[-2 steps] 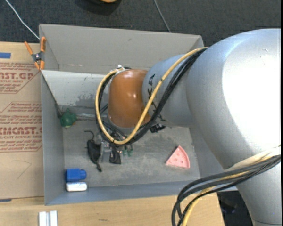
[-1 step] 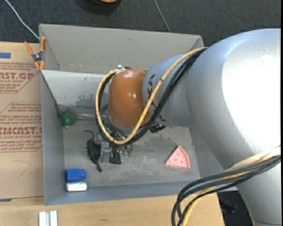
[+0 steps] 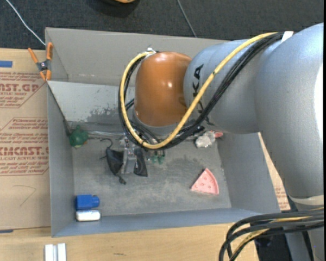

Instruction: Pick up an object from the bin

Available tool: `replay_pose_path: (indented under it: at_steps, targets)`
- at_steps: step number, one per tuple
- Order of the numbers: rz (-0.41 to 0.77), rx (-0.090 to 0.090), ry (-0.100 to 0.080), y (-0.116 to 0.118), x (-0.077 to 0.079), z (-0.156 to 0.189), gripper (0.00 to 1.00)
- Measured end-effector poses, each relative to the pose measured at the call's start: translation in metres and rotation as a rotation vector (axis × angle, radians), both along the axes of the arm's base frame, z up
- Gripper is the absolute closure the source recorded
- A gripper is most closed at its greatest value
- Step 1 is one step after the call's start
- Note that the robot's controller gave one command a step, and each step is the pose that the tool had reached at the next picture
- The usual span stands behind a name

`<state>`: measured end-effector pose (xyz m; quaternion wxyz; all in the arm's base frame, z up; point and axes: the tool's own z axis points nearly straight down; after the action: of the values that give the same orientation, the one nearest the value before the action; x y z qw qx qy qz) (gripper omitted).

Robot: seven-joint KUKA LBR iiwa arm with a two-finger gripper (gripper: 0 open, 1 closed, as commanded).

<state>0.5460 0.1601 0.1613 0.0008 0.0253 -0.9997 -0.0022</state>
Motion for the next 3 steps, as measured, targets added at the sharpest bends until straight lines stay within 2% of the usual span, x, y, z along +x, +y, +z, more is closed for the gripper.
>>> replay_pose_path:
  at_steps: [1, 2, 3]
  targets:
    - [0.0, 0.0, 0.0, 0.0, 0.0, 0.0, 1.0]
    - [-0.01, 0.001, -0.005, -0.021, 0.047, -0.092, 1.0]
    - [-0.031, 0.001, 0.0, -0.064, 0.002, -0.087, 1.0]
